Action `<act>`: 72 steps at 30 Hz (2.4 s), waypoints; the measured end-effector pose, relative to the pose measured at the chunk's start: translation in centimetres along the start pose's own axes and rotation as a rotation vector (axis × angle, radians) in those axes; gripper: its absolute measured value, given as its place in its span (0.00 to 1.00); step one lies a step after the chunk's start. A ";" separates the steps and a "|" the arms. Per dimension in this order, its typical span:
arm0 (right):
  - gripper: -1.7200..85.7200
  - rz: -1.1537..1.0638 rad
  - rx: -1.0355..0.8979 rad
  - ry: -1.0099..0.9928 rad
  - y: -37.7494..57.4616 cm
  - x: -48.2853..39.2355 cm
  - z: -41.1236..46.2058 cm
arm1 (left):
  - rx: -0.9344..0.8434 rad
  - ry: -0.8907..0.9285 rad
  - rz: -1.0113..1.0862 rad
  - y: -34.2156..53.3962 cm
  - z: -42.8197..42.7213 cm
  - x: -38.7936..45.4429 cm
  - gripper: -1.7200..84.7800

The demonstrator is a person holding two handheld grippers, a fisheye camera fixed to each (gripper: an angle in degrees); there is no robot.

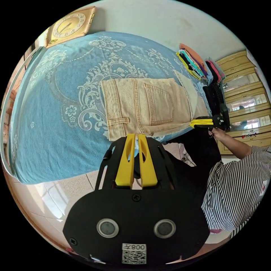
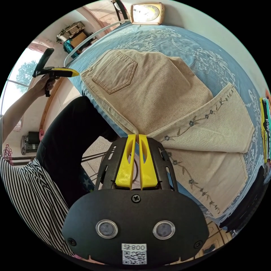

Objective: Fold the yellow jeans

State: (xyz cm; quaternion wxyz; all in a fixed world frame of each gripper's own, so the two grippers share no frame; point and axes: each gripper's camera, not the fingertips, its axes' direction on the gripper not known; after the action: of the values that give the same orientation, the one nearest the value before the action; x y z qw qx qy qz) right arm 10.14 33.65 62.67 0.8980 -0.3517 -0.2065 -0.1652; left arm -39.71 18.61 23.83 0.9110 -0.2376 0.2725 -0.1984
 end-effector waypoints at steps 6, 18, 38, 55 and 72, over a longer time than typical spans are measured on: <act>0.05 0.024 0.022 -0.001 0.8 1.1 0.0 | 0.067 0.189 0.041 -0.7 3.9 3.0 0.02; 0.06 0.169 0.099 -0.123 3.2 4.4 -1.0 | -0.106 0.122 0.161 -3.8 17.0 10.9 0.02; 0.02 0.335 0.154 -0.281 5.8 9.6 -3.1 | -0.088 0.072 0.252 -7.3 23.7 13.4 0.02; 0.05 0.446 0.295 -0.220 4.9 17.1 -12.1 | -0.118 0.220 0.253 -18.2 34.3 17.1 0.07; 0.11 0.440 0.030 0.068 -12.4 22.2 -12.1 | -0.151 0.243 0.221 -25.1 43.0 17.5 0.07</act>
State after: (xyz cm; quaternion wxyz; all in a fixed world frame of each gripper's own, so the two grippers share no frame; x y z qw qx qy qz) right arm 26.79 13.17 72.41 0.9239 -0.3692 -0.0968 0.0259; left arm -6.64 3.68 62.09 0.8672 -0.2480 0.4192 -0.1035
